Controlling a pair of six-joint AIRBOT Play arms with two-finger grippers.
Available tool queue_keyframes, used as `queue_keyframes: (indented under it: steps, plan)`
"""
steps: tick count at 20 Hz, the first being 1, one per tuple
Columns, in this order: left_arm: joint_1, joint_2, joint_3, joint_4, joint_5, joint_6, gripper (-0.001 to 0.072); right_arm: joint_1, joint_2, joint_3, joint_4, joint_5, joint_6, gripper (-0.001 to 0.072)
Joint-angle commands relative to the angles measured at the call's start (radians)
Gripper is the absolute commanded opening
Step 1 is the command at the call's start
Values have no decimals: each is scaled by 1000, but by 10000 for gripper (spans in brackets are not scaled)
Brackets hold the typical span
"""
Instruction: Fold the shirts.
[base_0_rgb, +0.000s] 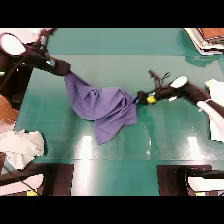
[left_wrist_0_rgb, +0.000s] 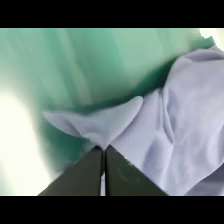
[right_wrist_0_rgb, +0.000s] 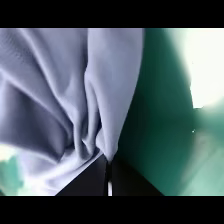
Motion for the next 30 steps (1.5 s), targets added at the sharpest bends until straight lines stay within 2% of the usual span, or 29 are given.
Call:
queue_keyframes:
  steps: [1,6,12,18,20,22,26,30]
  plan:
    - [1,200,1,78,128,-5,21,-100,157,151,-162,62,25,14]
    - [0,505,1,43,323,-6,21,-229,377,414,-279,135,31,14]
    - [0,706,24,-44,458,-6,21,-310,566,593,-289,146,30,14]
    - [0,685,316,-43,351,-24,20,-359,691,623,-287,217,35,14]
    - [0,667,335,-31,332,-27,19,-359,683,622,-287,306,94,14]
    - [0,602,335,35,263,-73,20,-359,639,622,-287,433,149,14]
    - [0,338,332,149,-11,-76,20,-348,465,622,-287,646,226,14]
    - [1,-20,317,161,-180,-74,21,-219,231,622,-329,670,232,14]
